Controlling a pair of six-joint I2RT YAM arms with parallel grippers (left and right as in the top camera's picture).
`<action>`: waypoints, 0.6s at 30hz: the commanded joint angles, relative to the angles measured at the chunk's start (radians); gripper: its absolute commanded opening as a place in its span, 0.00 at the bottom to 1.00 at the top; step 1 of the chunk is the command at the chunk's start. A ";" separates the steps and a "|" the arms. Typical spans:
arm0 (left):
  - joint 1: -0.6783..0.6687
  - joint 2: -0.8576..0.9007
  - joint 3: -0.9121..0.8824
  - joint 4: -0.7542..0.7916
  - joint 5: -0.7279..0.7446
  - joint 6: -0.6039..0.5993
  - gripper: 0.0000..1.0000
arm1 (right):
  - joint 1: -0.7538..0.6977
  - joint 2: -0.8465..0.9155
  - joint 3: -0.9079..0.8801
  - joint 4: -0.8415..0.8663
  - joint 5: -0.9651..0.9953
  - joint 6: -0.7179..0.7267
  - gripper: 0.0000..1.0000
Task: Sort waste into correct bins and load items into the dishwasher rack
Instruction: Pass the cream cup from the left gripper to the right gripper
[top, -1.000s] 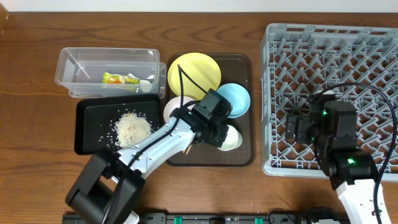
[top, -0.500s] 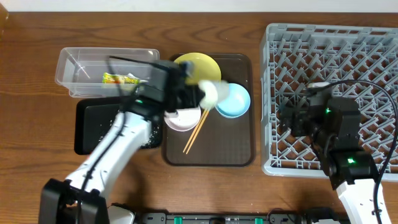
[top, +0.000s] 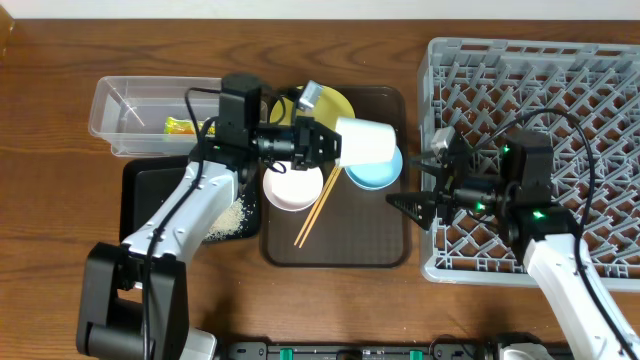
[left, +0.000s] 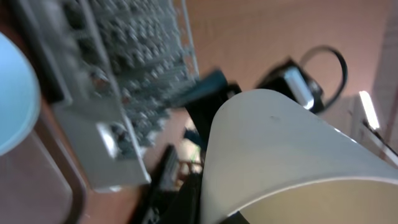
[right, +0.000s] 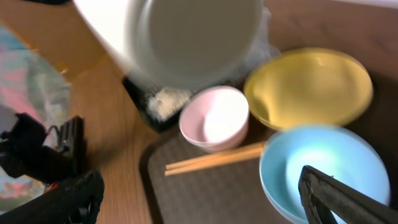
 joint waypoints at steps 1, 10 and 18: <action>-0.011 0.002 0.008 0.007 0.084 -0.024 0.06 | 0.008 0.019 0.017 0.073 -0.122 0.019 0.98; -0.058 0.002 0.008 0.007 0.072 -0.023 0.06 | 0.008 0.029 0.017 0.315 -0.120 0.169 0.98; -0.089 0.002 0.008 0.006 0.048 -0.024 0.07 | 0.008 0.029 0.017 0.354 -0.162 0.193 0.92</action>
